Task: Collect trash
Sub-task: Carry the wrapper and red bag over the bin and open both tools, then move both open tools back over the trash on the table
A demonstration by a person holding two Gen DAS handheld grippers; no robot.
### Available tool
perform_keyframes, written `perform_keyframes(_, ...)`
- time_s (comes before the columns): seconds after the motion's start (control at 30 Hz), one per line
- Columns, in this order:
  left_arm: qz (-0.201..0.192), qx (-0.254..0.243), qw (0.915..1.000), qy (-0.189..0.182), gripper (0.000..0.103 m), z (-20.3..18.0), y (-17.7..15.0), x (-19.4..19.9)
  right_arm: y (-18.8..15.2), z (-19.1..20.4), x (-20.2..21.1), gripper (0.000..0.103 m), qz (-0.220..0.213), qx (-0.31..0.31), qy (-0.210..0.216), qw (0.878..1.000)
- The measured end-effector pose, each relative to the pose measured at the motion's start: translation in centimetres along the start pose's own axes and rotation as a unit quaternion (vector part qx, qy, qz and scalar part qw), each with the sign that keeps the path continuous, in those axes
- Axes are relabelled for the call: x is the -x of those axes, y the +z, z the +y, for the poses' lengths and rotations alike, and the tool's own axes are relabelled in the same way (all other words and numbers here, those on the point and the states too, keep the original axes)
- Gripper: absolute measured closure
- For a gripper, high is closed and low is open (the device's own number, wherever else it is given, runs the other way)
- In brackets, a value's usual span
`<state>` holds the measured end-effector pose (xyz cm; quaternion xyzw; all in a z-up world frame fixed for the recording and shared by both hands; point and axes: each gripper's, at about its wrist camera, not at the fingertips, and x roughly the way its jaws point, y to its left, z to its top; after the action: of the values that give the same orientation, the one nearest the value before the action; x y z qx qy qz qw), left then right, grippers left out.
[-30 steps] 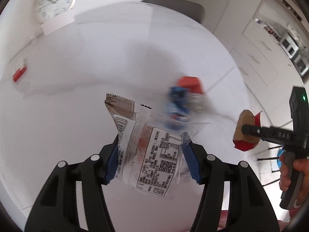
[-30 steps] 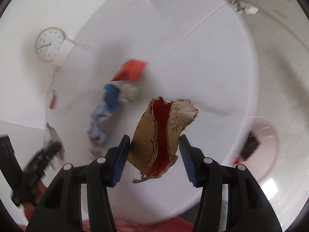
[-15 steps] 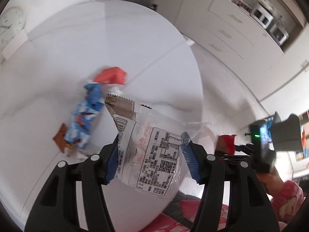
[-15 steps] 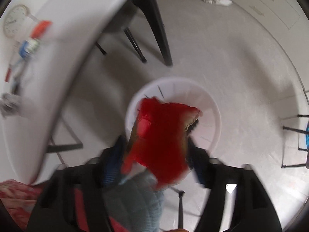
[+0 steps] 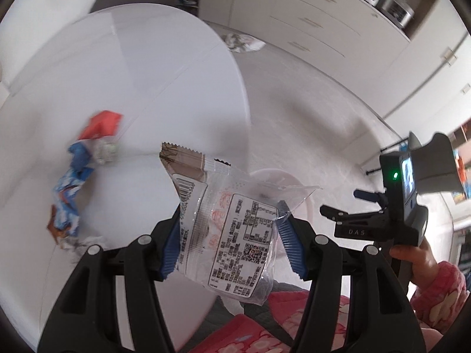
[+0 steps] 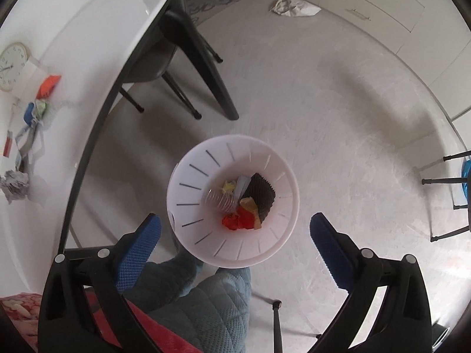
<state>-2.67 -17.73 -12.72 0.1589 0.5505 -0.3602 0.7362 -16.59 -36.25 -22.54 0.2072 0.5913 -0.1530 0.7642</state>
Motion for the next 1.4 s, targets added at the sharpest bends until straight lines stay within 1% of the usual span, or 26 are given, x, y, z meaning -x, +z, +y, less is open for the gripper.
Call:
perform_keyframes(0.13,0.023,-0.03,0.9991,-0.02,0.045,-2.9,0.5,-2.3,-0.3,-1.4,1.6,0.003,-0.016,-0.008,-0.003,1.0)
perform_keyframes(0.2,0.037,-0.051,0.9973,-0.038,0.045,-4.7,0.7,-3.7,-0.6,-2.3,2.5,0.003,-0.023,-0.011,-0.011,1.0)
perform_keyframes(0.3,0.058,-0.067,0.9944,-0.057,0.045,-6.7,1.0,-5.6,-0.9,-3.4,3.2,0.003,-0.03,-0.015,-0.018,0.999)
perform_keyframes(0.33,0.071,-0.074,0.9921,-0.072,0.044,-7.6,1.0,-6.4,-1.0,-3.9,3.5,0.003,-0.031,-0.018,-0.019,0.999)
perform_keyframes(0.4,0.081,-0.083,0.9901,-0.08,0.034,-8.7,1.1,-7.2,-1.2,-4.7,3.8,0.003,-0.035,-0.025,-0.02,0.999)
perform_keyframes(0.43,0.079,-0.085,0.9901,-0.078,0.021,-9.1,1.2,-7.2,-1.4,-5.0,3.9,0.003,-0.037,-0.03,-0.02,0.999)
perform_keyframes(0.47,0.072,-0.091,0.9905,-0.074,0.013,-9.6,1.2,-7.1,-1.4,-5.4,4.0,0.003,-0.038,-0.035,-0.02,0.998)
perform_keyframes(0.53,0.057,-0.103,0.9902,-0.076,0.011,-10.4,1.0,-6.3,-1.6,-5.8,4.2,0.003,-0.04,-0.043,-0.017,0.998)
perform_keyframes(0.57,0.051,-0.107,0.9901,-0.075,0.008,-10.6,1.1,-6.0,-1.6,-5.9,4.3,0.003,-0.041,-0.045,-0.015,0.998)
perform_keyframes(0.7,0.036,-0.11,0.9913,-0.063,0.008,-10.9,1.3,-5.0,-1.7,-5.8,4.5,0.003,-0.045,-0.046,-0.011,0.998)
perform_keyframes(1.07,0.008,-0.104,0.9932,-0.052,0.008,-10.1,1.7,-2.5,-0.7,-4.2,5.1,0.003,-0.059,-0.027,-0.008,0.998)
perform_keyframes(1.3,-0.008,-0.074,0.9965,-0.038,0.008,-7.8,1.7,-1.2,0.4,-1.6,5.7,0.003,-0.067,-0.002,-0.002,0.998)
perform_keyframes(1.4,-0.019,-0.046,0.9984,-0.027,0.008,-5.7,1.4,0.0,1.1,0.3,5.9,0.003,-0.071,0.02,0.003,0.997)
